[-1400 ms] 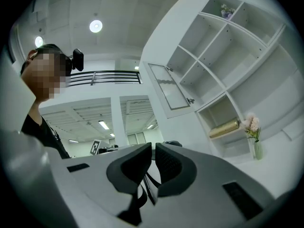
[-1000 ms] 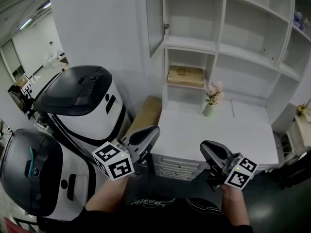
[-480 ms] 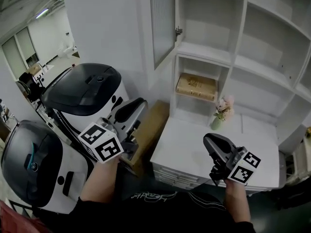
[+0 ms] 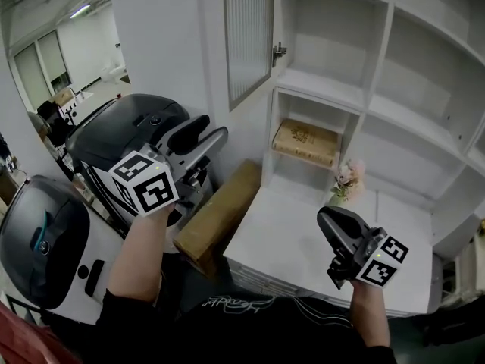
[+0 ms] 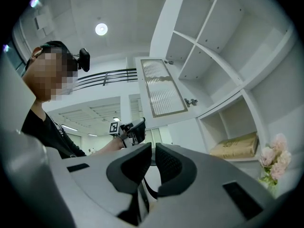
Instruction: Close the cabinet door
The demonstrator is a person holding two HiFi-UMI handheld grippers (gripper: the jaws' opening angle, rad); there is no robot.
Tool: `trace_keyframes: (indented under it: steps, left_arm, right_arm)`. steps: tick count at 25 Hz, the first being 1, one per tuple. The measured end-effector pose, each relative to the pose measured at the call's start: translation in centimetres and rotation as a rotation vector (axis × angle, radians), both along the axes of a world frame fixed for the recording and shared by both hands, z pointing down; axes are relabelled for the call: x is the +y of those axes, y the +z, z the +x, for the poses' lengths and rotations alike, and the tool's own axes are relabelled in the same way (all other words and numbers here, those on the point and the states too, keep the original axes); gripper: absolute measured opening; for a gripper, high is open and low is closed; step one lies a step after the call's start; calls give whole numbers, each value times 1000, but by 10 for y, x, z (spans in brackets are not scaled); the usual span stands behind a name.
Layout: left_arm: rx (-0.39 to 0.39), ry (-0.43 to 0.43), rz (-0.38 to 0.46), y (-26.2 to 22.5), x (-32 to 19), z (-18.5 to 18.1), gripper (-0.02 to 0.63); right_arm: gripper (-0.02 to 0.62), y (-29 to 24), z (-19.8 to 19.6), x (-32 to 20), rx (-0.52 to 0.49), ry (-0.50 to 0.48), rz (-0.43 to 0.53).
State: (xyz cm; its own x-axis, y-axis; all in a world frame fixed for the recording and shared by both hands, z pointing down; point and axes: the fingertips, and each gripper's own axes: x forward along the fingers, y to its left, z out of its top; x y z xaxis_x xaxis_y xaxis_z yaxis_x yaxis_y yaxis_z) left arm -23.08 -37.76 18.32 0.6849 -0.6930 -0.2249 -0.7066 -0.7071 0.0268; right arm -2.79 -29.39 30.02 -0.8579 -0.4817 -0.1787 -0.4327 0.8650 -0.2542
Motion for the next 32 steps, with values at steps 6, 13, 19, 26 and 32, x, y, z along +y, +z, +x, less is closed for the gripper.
trace_keyframes:
  steps: [6,13,19,26,32]
  left_arm:
    - [7,-31,23,-3,-19,-1,229]
    - [23,-28,8,-4,-17,3,186]
    - [-4,-21,2,-4,-14,8,138]
    - [-41,8,11,-3,-17,9,138]
    - [-56,51,12,-5,-19,7,143]
  right_arm:
    - [54,10,11,-12,13,-29,-1]
    - [54,19,23,-20,4,-43,-14]
    - [54,27,16,-17,-14,-55,-41]
    - [54,40,6,-23,-21,-25,-91]
    - [54,46,-14,-35,-21,8,-152]
